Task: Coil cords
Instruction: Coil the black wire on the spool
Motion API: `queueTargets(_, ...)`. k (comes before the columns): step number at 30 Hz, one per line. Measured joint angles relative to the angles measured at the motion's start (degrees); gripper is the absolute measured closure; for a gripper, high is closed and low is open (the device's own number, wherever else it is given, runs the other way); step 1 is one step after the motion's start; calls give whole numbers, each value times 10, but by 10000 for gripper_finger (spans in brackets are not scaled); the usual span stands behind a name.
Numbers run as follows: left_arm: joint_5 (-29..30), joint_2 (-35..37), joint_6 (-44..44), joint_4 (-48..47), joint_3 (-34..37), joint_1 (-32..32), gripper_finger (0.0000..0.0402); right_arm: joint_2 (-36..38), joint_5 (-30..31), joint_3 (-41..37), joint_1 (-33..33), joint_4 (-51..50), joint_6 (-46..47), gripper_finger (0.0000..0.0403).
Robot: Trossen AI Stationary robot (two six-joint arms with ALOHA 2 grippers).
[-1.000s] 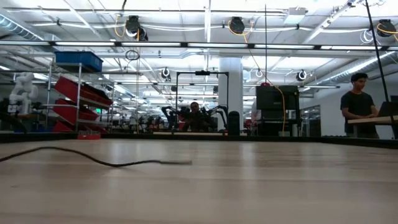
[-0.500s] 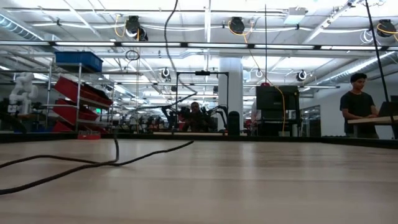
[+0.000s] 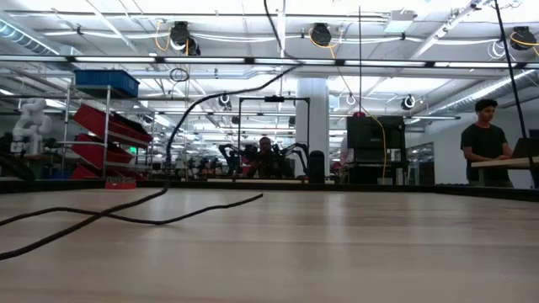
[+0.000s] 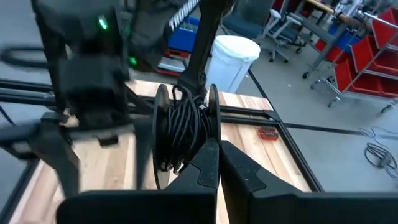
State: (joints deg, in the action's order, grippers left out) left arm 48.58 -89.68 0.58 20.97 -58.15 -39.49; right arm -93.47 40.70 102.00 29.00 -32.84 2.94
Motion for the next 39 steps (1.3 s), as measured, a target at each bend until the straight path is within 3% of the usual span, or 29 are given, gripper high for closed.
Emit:
queueTargets(4, 1, -27, 29, 53, 0, 36, 125, 11, 1, 0, 14, -5, 0, 403)
queueTargets(9, -47, -53, 72, 134, 0, 59, 125, 12, -1, 0, 19, -9, -2, 403)
queueTargets(16, -46, -56, 82, 132, 0, 68, 140, 12, -1, 0, 19, -44, 28, 403)
queueTargets(25, -46, -56, 88, 130, 0, 69, 245, 12, -1, 0, 19, -42, 37, 403)
queueTargets(33, -14, -56, 73, 84, 0, 82, 386, 12, -5, 0, 19, -27, 34, 403)
queueTargets(39, 26, -55, 59, 44, 0, 88, 388, 12, -5, 0, 33, -26, 35, 403)
